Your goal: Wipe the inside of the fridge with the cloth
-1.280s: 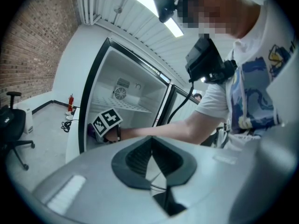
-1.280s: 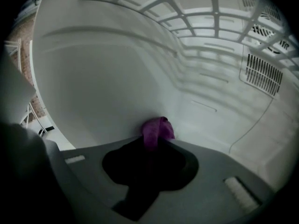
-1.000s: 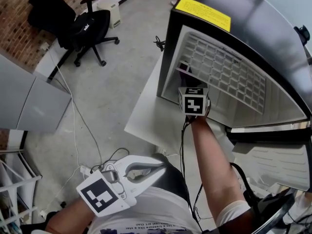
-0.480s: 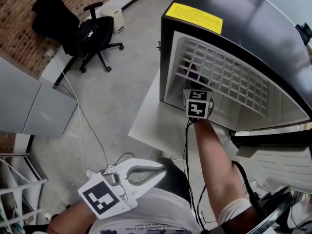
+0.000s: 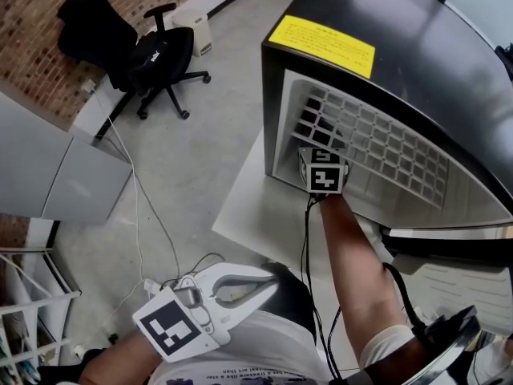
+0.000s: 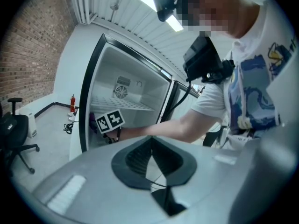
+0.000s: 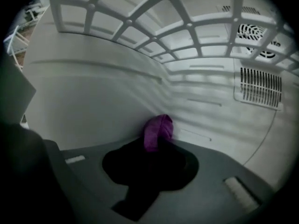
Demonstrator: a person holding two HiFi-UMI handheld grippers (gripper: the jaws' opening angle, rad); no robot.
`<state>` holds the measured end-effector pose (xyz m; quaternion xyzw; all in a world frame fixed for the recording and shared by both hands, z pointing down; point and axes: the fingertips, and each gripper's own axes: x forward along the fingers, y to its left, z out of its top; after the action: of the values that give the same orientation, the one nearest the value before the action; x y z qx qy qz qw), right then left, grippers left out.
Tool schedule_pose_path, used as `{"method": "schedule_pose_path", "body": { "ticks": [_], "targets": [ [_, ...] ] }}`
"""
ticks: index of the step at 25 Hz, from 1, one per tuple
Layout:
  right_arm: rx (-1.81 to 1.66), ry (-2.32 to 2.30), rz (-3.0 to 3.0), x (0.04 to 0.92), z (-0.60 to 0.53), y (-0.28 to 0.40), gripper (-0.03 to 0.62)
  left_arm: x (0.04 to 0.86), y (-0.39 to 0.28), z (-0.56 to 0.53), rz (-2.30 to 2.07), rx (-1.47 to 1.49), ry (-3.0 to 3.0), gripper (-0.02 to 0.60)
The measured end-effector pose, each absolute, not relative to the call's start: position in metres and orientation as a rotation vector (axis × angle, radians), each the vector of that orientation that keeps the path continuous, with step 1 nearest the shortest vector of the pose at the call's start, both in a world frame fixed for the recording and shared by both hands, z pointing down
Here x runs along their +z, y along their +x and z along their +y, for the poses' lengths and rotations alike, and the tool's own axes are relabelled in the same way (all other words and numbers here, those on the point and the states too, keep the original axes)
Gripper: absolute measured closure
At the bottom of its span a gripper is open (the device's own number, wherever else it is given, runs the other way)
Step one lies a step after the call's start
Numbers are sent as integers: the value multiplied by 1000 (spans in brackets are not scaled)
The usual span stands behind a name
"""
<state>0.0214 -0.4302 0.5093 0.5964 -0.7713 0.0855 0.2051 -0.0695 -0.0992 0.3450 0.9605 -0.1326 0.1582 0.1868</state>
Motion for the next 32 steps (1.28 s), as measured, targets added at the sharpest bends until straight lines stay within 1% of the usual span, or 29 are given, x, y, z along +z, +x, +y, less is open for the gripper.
{"method": "schedule_pose_path", "body": {
  "ticks": [12, 32],
  "targets": [
    [225, 1576, -2258, 501, -406, -3, 520, 345, -67, -93, -334, 426, 2713, 577],
    [196, 1478, -2337, 489, -330, -43, 519, 341, -88, -44, -288, 404, 2726, 577]
  ]
}}
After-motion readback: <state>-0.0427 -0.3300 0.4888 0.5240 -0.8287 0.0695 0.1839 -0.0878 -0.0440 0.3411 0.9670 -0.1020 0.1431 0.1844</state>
